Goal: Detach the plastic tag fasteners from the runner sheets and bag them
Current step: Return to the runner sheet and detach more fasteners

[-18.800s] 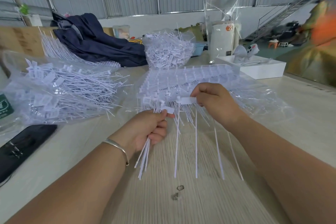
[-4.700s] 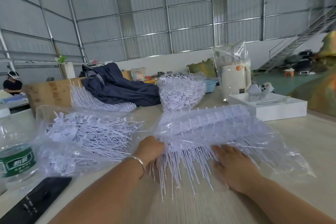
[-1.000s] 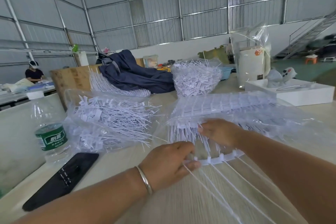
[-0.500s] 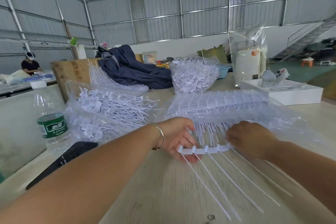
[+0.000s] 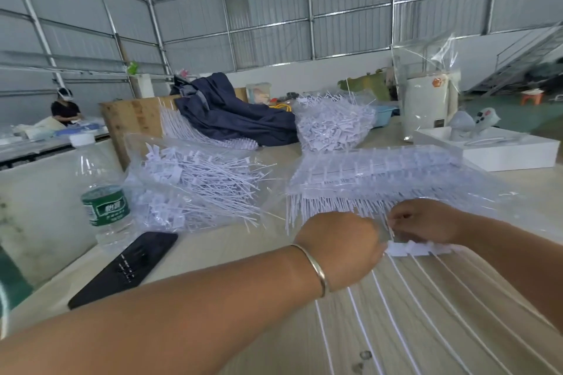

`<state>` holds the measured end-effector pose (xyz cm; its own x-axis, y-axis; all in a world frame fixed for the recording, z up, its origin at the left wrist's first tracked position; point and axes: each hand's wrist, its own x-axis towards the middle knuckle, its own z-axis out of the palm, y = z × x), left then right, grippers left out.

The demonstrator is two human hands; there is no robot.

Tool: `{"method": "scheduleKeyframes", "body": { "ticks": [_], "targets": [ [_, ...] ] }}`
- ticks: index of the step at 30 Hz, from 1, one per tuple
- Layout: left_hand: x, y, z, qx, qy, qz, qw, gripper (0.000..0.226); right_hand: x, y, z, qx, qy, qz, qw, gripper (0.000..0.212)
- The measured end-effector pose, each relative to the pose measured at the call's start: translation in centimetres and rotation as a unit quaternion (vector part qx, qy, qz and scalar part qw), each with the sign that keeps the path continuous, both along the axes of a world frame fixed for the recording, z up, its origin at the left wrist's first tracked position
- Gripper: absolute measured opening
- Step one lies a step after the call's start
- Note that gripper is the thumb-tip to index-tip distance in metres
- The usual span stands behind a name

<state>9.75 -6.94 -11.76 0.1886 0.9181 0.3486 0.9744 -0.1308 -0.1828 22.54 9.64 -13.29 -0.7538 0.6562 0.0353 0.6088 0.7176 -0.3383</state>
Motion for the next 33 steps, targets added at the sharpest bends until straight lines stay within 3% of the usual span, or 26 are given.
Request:
{"method": "scheduleKeyframes", "body": {
  "ticks": [5,8,11,13,16,21,24,26,33],
  "targets": [
    [-2.3,-1.8,0.9,0.044,0.051,-0.008,0.998,0.035,-0.1,-0.3,-0.1,-0.054,0.099,-0.035,0.993,0.025],
    [-3.9,-1.8,1.4,0.061,0.054,0.034,0.996,0.035,-0.1,-0.9,0.8,0.006,0.127,-0.091,0.988,0.031],
    [-5.3,-1.4,1.1,0.07,0.02,0.08,0.994,0.028,0.4,-2.0,2.1,0.025,0.078,-0.098,0.992,0.061],
    [-5.9,-1.2,0.8,0.077,-0.002,0.097,0.992,0.027,1.0,-2.6,2.8,0.054,0.052,-0.116,0.99,0.069],
    [-6.3,-1.0,0.2,0.038,-0.04,0.102,0.993,0.032,2.0,-3.0,4.0,0.199,0.055,-0.148,0.967,0.067],
    [-6.8,0.2,0.2,-0.106,-0.2,0.058,0.972,0.051,2.8,-3.7,5.8,0.387,0.008,-0.192,0.902,0.051],
    [-8.0,0.8,-0.3,-0.098,-0.263,0.048,0.959,0.049,3.0,-3.2,5.4,0.426,-0.029,-0.209,0.88,0.043],
    [-8.4,1.1,-1.3,-0.058,-0.296,0.05,0.952,0.046,2.6,-2.6,4.4,0.426,-0.051,-0.201,0.88,0.049],
    [-7.0,3.0,-4.6,0.009,-0.243,0.086,0.966,0.042,-0.9,-1.6,1.6,0.369,-0.092,-0.179,0.907,0.058]
  ]
}}
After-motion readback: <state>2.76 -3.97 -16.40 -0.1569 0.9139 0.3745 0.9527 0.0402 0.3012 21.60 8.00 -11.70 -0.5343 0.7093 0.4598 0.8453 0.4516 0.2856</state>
